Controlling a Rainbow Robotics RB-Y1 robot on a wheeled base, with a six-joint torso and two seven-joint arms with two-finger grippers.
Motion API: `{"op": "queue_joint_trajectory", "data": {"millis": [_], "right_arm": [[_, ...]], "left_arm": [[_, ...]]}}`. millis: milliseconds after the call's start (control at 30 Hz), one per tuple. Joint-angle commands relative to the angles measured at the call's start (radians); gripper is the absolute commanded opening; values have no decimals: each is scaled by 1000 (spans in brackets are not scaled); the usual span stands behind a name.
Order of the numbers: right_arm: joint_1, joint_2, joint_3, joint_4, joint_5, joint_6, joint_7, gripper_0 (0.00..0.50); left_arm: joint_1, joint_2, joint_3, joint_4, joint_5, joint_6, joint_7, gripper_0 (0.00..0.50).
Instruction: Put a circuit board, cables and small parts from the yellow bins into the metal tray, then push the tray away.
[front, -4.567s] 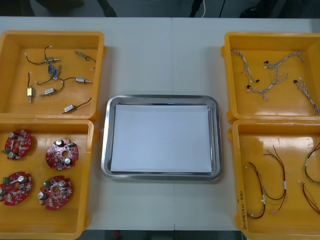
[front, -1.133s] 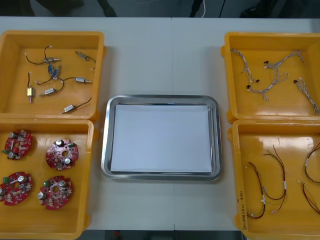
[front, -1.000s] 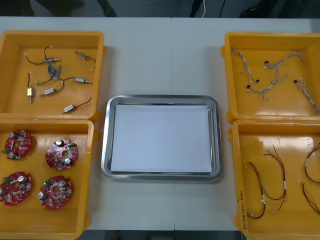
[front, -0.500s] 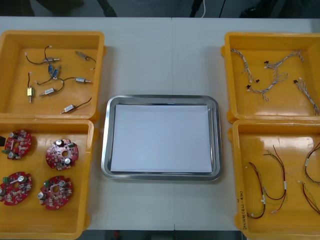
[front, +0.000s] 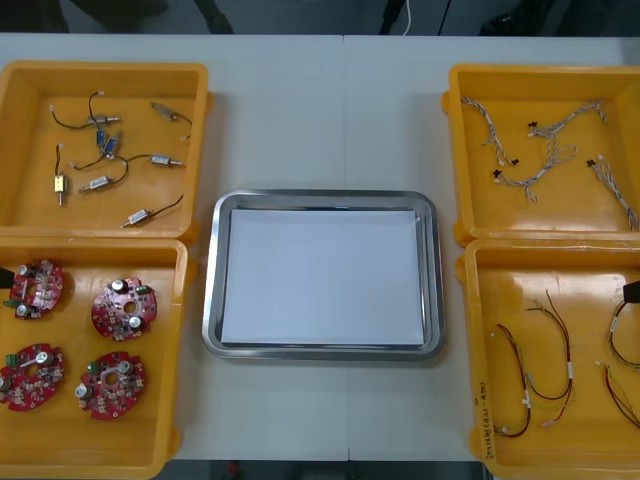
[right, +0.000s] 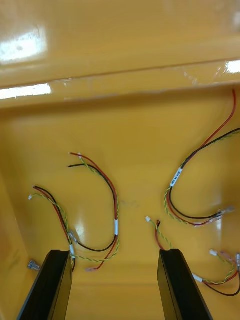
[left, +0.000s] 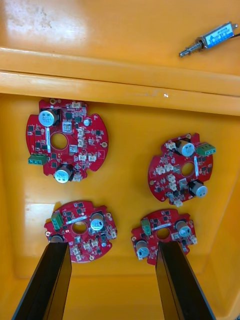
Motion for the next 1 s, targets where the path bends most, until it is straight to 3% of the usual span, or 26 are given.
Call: {"op": "queue_joint_trajectory", "data": {"millis": [33,167,400,700,1000], "right_arm": [[39,42,26,-41,18,-3,-56,500],[50,62,59,-45,42,-5,-62,500],[107,89,165,-81,183,-52,-83,500],[120,151,219,-79,277,-64,-83,500],[188,154,302,-67,383,-227,-77,500]], "left_arm": [[68,45,-23,-2,-29,-53,77,500],[102,52,-23,-2,-43,-98,77,500],[168,64,-24,9,-67,-187,77,500],[225,82,-46,70,-83,-302,70,500],[254,84,-103,98,-119,-394,67,500]]}}
